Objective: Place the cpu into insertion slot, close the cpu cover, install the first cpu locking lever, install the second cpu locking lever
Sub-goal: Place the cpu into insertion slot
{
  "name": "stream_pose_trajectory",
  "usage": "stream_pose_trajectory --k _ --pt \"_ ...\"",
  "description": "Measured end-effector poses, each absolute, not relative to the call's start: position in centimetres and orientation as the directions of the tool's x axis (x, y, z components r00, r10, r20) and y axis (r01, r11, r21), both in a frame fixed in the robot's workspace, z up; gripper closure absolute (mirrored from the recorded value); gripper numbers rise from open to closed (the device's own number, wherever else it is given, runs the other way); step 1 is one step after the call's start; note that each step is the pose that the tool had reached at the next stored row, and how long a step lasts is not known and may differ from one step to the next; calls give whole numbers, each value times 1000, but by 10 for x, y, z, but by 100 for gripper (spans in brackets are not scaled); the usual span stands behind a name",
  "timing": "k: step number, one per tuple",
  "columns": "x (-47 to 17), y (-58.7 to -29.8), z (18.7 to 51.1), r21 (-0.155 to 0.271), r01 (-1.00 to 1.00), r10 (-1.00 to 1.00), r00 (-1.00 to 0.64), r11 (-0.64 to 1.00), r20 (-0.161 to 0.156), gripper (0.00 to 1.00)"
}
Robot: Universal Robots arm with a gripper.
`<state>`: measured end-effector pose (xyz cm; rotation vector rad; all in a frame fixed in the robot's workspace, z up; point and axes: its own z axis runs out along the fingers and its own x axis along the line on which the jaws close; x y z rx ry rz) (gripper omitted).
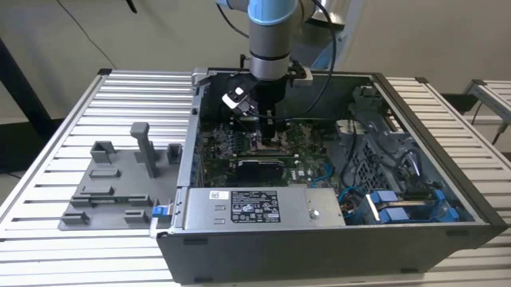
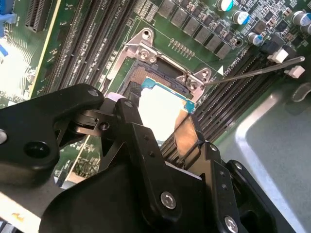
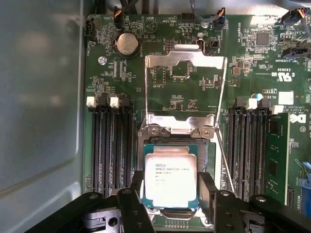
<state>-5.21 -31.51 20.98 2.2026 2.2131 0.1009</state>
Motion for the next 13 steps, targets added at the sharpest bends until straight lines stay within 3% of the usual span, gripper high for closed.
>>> stream_pose_trajectory --k 13 --pt "-53 -318 202 60 998 999 13 -15 33 46"
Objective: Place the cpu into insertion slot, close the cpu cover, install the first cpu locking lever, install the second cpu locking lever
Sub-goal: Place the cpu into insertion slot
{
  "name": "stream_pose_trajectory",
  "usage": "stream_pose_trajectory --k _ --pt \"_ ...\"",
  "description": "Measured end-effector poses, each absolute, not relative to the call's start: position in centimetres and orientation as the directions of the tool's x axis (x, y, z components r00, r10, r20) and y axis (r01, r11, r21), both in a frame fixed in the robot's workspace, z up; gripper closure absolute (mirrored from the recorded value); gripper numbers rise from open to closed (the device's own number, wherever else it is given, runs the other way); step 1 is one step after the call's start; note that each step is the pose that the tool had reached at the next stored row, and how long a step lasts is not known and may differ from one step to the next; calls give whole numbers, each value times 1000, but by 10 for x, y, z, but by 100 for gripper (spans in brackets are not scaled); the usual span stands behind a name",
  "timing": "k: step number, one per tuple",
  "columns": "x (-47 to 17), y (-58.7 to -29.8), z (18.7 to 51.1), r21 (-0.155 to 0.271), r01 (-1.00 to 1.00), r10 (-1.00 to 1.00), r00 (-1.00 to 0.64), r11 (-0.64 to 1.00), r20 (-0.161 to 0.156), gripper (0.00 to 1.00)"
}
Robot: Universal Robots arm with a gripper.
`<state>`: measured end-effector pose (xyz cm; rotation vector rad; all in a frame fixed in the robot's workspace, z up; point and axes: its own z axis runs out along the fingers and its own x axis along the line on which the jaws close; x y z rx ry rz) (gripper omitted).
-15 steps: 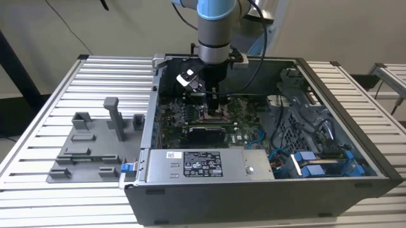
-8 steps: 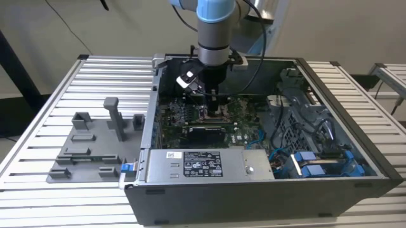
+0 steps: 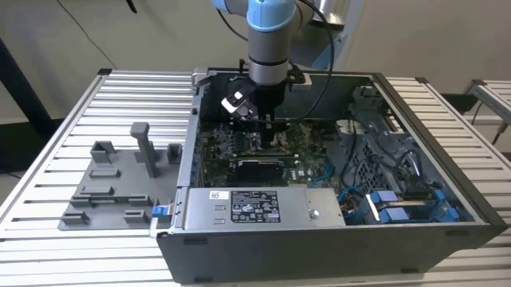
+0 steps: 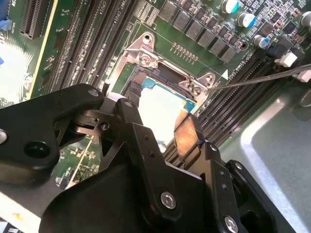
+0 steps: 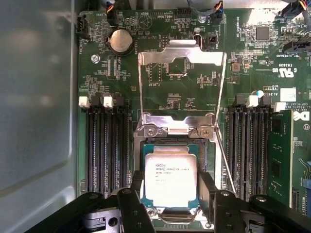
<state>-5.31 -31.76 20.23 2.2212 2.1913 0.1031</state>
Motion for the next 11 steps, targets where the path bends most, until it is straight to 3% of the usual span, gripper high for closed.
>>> stream_pose_trajectory --k 11 --pt "-53 -322 200 60 998 999 19 -21 33 46"
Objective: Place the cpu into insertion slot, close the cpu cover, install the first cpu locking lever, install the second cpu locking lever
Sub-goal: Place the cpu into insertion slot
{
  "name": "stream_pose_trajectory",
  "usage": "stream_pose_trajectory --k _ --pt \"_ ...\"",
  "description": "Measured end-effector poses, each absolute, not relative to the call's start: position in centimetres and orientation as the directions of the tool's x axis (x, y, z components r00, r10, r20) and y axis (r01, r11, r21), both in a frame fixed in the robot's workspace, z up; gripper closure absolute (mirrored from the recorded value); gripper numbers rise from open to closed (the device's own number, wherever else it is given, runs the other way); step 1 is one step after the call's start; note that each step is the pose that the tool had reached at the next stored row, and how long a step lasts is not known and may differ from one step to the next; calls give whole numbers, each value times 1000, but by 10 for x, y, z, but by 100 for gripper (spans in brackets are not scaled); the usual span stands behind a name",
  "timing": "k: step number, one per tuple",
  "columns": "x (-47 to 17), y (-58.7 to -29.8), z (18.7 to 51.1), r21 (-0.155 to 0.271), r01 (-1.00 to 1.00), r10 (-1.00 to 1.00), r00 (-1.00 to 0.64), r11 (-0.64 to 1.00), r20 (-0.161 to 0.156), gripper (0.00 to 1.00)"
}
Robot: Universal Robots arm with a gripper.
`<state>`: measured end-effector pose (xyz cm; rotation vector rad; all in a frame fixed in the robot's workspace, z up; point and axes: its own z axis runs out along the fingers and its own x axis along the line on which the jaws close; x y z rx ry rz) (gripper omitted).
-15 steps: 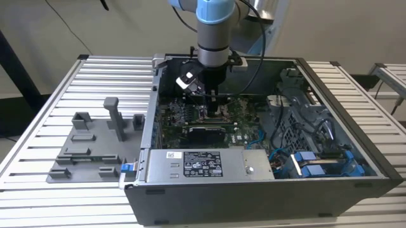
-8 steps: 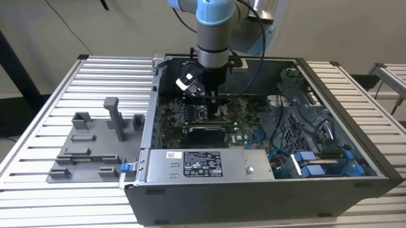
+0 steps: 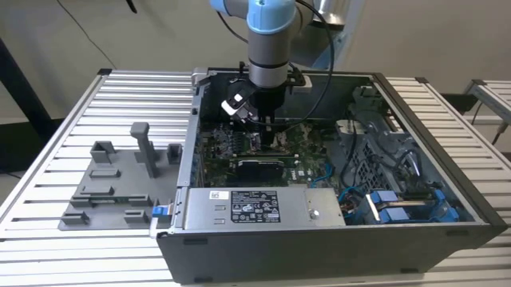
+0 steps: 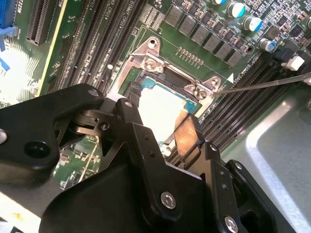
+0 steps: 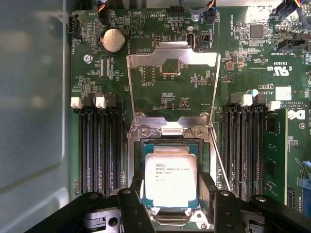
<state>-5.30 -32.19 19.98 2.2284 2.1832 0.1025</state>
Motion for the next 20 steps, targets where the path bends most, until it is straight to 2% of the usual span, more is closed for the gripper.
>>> stream_pose_trajectory --k 20 --pt "-52 -322 196 60 998 999 21 -23 33 46"
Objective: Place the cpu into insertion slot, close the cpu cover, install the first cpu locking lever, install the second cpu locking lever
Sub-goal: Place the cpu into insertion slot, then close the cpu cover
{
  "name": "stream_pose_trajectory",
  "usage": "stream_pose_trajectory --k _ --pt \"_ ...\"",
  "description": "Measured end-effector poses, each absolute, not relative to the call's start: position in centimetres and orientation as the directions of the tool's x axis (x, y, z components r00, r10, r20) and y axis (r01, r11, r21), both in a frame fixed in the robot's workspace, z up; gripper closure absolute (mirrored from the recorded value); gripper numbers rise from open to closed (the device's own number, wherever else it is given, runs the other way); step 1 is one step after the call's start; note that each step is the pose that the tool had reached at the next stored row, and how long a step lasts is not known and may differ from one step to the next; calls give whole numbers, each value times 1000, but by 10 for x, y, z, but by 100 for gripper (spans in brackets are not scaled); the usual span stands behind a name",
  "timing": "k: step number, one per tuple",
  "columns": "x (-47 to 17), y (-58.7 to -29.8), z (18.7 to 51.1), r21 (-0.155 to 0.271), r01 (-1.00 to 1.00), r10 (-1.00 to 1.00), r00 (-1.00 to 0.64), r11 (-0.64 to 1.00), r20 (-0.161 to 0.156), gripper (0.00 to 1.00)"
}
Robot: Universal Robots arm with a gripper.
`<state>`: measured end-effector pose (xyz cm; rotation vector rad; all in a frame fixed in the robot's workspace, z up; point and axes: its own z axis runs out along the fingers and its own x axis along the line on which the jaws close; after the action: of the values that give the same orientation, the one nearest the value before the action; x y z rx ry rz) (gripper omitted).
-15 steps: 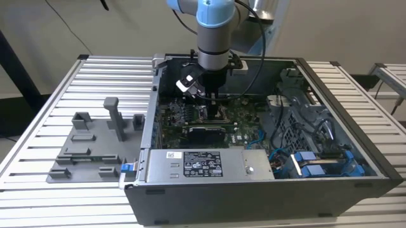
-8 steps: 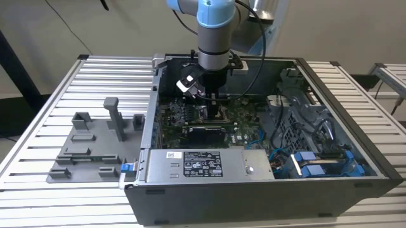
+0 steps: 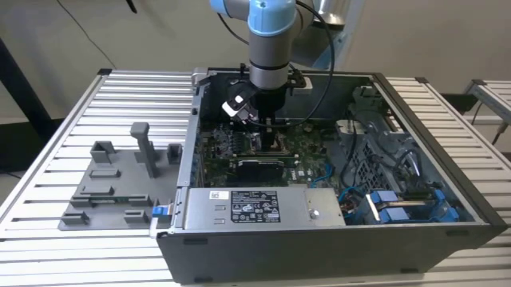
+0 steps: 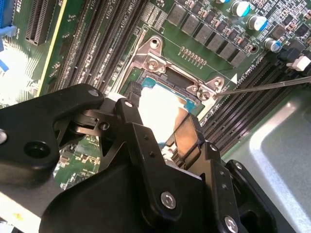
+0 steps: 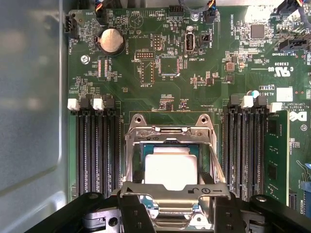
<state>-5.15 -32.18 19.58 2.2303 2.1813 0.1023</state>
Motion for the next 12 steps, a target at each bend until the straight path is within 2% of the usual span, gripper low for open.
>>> stream_pose_trajectory --k 9,11,12 --pt "-51 -321 196 61 998 999 21 -23 33 46" --pt "-51 -321 196 61 998 999 21 -23 35 44" --pt "-51 -321 197 61 998 999 21 -23 34 38"
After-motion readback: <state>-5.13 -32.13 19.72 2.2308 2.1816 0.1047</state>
